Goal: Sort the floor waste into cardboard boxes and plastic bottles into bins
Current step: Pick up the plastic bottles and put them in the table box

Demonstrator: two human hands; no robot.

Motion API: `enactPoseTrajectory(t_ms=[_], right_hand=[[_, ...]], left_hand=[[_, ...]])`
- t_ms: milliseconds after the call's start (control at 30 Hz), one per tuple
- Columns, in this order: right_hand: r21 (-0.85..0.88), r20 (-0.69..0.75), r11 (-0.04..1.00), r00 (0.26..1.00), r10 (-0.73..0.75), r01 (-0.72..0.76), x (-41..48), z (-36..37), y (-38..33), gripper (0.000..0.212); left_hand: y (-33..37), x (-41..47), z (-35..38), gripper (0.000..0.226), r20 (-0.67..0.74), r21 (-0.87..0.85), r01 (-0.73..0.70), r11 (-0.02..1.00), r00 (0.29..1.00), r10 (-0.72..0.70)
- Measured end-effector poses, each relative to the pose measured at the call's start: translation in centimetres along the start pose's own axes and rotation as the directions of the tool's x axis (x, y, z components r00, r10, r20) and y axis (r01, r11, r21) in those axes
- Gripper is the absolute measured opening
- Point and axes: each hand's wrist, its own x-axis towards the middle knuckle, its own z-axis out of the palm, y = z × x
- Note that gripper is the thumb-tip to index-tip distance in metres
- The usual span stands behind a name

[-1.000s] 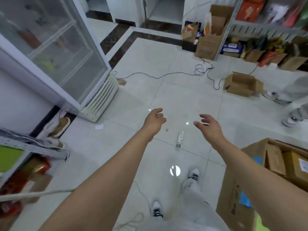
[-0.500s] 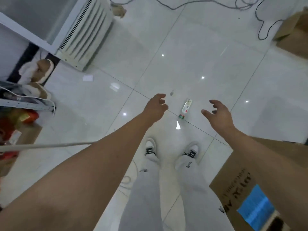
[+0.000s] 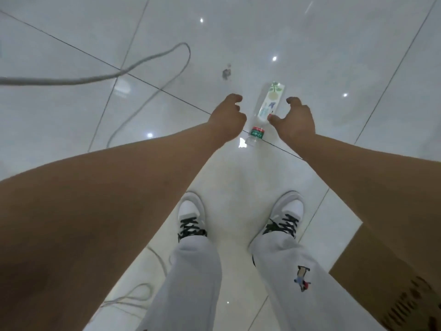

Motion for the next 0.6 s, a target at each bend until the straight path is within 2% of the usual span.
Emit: enactPoseTrajectory(t_ms=[167, 267, 433, 600], right_hand=[[0.142, -0.061, 0.970, 0.976, 0.208, -0.198, 6.3, 6.7, 0.5, 0.082], [0.125, -0.069, 0.963, 0.966, 0.250, -0.241, 9.4, 9.7, 0.6, 0.097], [0.205, -0.073, 0.947, 0.961, 0.265, -0.246, 10.0, 9.4, 0.7, 0.064], [0.298, -0.134, 0.944, 0.973, 0.189, -0.142, 2.3, 0.9, -1.6, 0.058]], left_hand=[[-3.5, 6.8, 2.7, 0.051, -0.030, -0.044, 0.070, 0.997, 0.997, -0.071], [-3.9, 9.2, 3.2, 0.052, -0.011, -0.037, 0.052, 0.998, 0.999, -0.052], [-2.7, 9.4, 1.9, 0.053, 0.006, -0.023, 0.038, 0.999, 0.999, -0.038], [2.8, 1.7, 0.3, 0.052, 0.015, -0.023, 0.037, 0.999, 0.999, -0.037]])
